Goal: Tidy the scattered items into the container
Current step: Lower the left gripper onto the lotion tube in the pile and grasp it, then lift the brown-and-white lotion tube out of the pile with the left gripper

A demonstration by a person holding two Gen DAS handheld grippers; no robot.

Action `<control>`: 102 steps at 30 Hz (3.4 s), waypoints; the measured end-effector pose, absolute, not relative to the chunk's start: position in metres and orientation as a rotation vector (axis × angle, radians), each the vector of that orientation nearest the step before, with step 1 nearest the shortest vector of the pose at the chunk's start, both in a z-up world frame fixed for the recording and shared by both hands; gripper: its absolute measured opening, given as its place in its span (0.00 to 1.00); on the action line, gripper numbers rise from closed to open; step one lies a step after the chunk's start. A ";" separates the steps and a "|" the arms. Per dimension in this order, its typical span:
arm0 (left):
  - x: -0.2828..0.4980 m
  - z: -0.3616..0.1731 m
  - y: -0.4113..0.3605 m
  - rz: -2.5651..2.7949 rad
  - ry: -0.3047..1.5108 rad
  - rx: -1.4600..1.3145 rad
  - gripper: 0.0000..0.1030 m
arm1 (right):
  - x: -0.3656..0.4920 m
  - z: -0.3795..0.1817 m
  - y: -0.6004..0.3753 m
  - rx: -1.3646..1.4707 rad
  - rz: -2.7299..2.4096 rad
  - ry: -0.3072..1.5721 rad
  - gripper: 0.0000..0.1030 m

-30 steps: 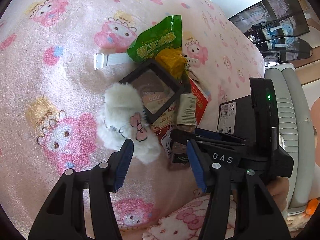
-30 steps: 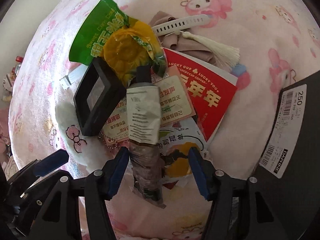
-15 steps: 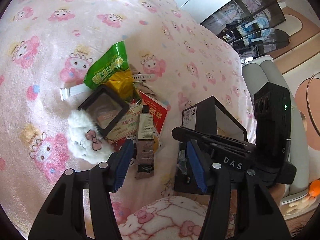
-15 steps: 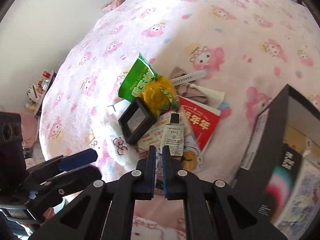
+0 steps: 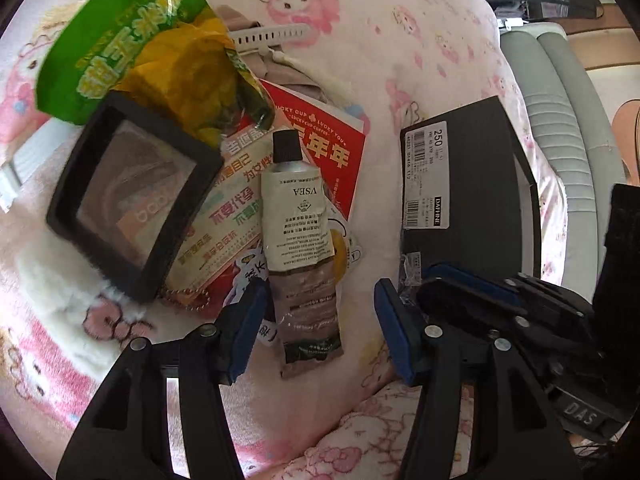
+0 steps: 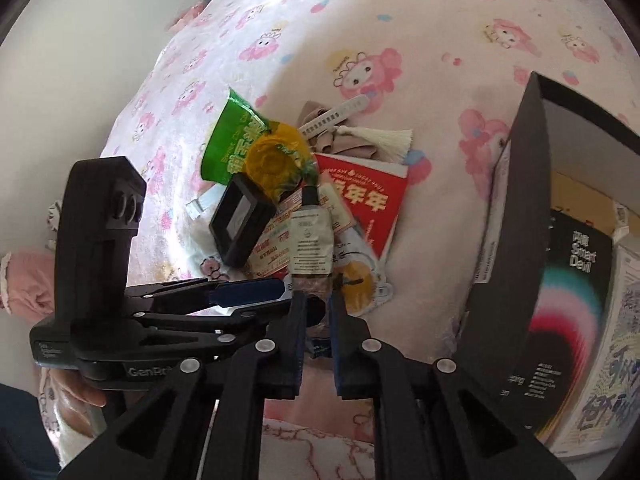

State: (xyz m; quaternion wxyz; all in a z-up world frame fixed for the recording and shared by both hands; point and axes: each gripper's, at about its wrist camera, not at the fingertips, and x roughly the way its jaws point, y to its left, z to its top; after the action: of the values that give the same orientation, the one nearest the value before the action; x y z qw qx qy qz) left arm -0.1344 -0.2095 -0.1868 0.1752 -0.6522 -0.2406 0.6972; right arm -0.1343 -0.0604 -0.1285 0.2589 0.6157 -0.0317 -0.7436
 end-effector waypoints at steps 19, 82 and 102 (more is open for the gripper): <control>-0.129 -0.139 -0.209 2.040 -0.584 -1.756 0.14 | -0.132 -0.090 -0.017 1.624 -2.088 -0.213 0.13; 0.000 -0.168 -0.315 2.295 -1.055 -1.537 0.24 | -0.169 -0.189 -0.137 1.746 -1.646 -0.129 0.24; 0.021 -0.208 -0.307 2.158 -1.307 -1.636 0.31 | -0.158 -0.185 -0.143 1.753 -1.706 -0.043 0.23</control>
State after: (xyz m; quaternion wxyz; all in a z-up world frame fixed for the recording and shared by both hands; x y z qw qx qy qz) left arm 0.0215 -0.3074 -0.2077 0.0671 -0.5428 -0.4336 0.7161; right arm -0.1577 -0.1428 -0.1850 0.3406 0.6736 -0.0164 -0.6557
